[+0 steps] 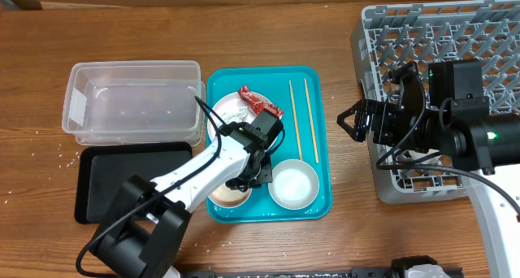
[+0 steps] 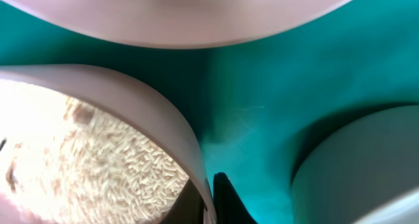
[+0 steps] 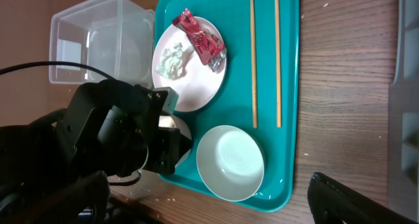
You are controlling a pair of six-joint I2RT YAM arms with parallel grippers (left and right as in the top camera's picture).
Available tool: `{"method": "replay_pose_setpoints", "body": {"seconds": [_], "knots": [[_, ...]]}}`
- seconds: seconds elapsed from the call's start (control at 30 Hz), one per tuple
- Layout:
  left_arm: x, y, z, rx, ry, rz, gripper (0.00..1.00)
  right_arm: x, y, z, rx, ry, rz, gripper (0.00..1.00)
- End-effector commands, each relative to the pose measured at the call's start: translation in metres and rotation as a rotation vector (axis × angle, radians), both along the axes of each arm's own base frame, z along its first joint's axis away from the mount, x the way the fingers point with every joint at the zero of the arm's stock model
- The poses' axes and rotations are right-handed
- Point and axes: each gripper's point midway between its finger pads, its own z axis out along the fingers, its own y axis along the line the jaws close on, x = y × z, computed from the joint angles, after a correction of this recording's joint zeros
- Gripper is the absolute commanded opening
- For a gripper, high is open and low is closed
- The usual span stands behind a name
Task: Sort waste into correct bins and load items into the dishwasher
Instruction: 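Grasp the pink rice bowl with the left gripper and lift it, then tip the pink bowl over the black tray to dump the rice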
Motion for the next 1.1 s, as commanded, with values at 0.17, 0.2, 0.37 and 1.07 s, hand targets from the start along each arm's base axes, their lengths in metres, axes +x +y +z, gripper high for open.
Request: {"method": "replay_pose_setpoints", "body": {"seconds": [0.17, 0.2, 0.37, 1.07], "knots": [[0.017, 0.013, 0.069, 0.023, -0.031, -0.049, 0.04, 0.001, 0.003, 0.009, 0.008, -0.029, 0.011, 0.98], [0.021, 0.02, 0.086, 0.003, -0.051, -0.041, 0.04, 0.001, 0.003, 0.009, 0.008, -0.029, 0.011, 0.98], [0.025, 0.058, 0.138, -0.228, -0.102, -0.005, 0.04, -0.001, 0.002, 0.008, 0.006, -0.019, 0.011, 0.98], [0.029, 0.186, 0.143, -1.102, -0.35, 0.311, 0.04, -0.001, 0.002, 0.008, 0.007, -0.018, 0.01, 0.99]]}}
